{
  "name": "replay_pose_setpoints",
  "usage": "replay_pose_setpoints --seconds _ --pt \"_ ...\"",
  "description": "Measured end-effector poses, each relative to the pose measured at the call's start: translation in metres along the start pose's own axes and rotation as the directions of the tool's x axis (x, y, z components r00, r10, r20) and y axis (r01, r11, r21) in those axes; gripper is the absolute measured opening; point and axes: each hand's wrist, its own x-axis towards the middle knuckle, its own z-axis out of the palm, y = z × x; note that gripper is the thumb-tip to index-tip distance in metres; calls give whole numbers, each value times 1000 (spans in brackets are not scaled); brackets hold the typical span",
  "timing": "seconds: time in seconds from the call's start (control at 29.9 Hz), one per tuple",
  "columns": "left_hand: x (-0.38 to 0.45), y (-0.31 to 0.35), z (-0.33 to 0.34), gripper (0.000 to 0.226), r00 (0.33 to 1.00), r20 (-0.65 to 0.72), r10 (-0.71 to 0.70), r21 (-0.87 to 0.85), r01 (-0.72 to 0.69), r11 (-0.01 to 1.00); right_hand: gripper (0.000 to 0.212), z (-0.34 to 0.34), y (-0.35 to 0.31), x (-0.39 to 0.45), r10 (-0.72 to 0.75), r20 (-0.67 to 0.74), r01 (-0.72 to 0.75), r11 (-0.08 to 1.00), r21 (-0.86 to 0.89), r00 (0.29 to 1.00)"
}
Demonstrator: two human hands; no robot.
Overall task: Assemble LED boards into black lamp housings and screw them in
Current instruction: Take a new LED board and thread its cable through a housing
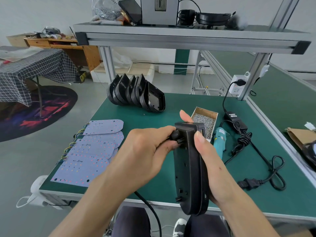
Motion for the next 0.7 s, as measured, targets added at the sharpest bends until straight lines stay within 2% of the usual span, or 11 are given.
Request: replay_pose_setpoints --seconds 0.27,0.33,0.44,0.5,0.7 --pt "-1 -7 17 33 995 -89 43 -12 -44 999 70 3 9 -5 -28 -30 29 999 40 999" --pt "-5 -6 22 38 993 -122 3 -48 -9 999 69 4 10 -8 -51 -56 53 998 42 997" --pt "-13 -4 27 44 961 -227 -156 -202 110 973 70 6 8 -8 -98 -86 102 994 35 991" --pt "-16 -4 27 38 938 -266 -223 -298 140 944 71 5 7 -7 -94 -95 98 995 34 991" --pt "-10 -4 20 28 941 -240 -239 -367 140 920 69 7 5 -7 -103 -83 107 993 40 991"
